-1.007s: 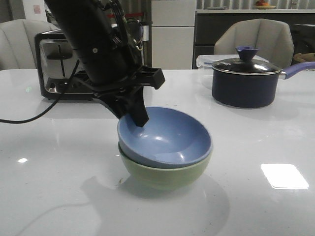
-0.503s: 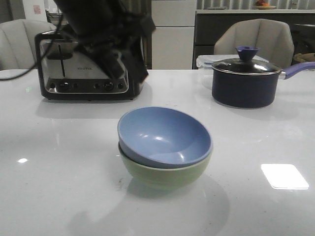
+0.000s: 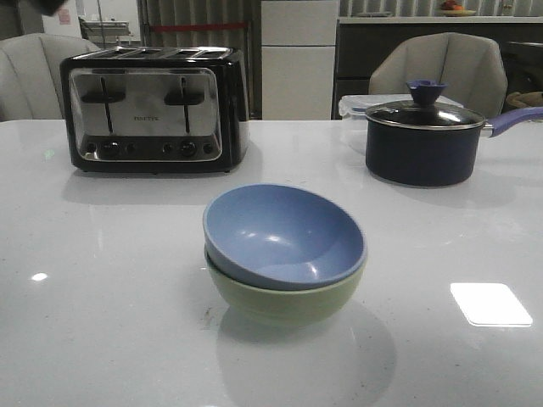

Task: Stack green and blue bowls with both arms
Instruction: 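Release the blue bowl and raise the left gripper away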

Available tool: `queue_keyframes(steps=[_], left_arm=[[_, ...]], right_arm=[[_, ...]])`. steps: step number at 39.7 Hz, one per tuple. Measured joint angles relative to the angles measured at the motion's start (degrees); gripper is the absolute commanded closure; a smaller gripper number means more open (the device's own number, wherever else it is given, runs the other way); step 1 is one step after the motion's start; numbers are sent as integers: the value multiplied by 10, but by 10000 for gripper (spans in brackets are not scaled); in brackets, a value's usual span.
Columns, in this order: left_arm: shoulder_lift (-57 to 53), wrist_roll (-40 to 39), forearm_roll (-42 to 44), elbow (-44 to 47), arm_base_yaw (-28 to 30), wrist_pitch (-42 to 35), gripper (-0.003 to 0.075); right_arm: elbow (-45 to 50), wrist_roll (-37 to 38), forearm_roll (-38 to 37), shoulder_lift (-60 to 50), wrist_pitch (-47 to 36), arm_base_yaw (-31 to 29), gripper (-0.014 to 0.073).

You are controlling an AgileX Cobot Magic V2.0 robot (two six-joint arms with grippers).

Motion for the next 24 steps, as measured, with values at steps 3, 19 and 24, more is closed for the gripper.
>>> queue_keyframes(steps=[3, 19, 24], left_arm=[[-54, -12, 16, 38, 0, 2, 318], [-263, -118, 104, 178, 0, 34, 318], [-284, -121, 107, 200, 0, 34, 318]], right_arm=[[0, 0, 0, 0, 0, 0, 159], [0, 0, 0, 0, 0, 0, 159], [0, 0, 0, 0, 0, 0, 160]])
